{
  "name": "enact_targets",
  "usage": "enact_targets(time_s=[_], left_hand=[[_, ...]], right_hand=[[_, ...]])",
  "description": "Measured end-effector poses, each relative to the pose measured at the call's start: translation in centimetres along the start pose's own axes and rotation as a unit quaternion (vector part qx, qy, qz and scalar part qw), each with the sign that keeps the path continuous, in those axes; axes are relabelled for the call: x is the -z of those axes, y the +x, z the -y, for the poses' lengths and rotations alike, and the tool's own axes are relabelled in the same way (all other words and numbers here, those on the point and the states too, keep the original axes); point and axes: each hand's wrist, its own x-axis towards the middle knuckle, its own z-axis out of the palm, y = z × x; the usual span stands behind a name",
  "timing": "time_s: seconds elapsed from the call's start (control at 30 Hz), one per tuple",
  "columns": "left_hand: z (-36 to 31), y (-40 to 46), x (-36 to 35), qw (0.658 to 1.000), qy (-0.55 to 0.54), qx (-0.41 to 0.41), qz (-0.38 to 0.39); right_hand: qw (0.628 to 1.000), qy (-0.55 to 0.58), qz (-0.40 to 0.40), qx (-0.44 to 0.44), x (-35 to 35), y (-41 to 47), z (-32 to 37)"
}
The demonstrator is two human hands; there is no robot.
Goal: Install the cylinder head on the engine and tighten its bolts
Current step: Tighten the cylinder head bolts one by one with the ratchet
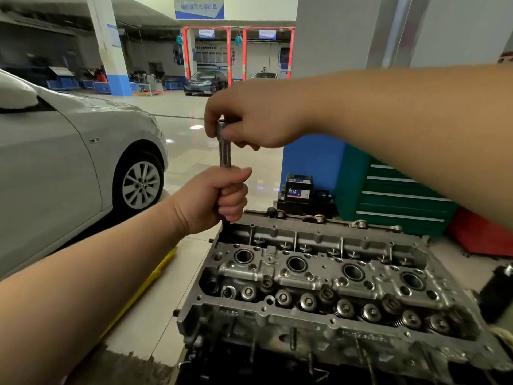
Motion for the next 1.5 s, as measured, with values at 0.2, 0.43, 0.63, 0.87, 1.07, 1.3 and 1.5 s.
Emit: enact_targets(time_s=[0.2,0.43,0.63,0.87,1.07,1.3,1.5], left_hand=[[1.9,-0.9,-5.3,0.891,0.064,-0.13,-0.43],[1.2,1.3,-6.9,0.862,0.016,-0.081,-0.5],[0.6,0.5,-3.9,0.935,-0.01,-0.039,-0.354],[0.1,0.2,1.2,0.993,-0.056,0.005,0.1],[0.5,-0.2,0.9,0.997,-0.068,-0.011,0.041],[1.9,-2.7,-3.6,0.931,0.039,-0.095,-0.351],[1.8,-0.4,-7.1,0.865,0.107,-0.115,-0.476]], right_hand=[[0.999,-0.03,-0.033,0.007,-0.3,0.6,-0.1],[0.997,0.008,-0.065,-0.04,-1.3,1.4,0.1],[0.993,0.006,-0.095,-0.076,-2.2,1.6,0.8],[0.992,0.114,-0.047,0.002,-0.8,0.5,0.2],[0.837,0.543,-0.058,-0.005,-4.3,0.5,-1.2],[0.833,0.514,-0.205,-0.022,-7.1,0.8,0.5],[0.837,0.435,-0.317,-0.096,-7.9,0.7,2.7]])
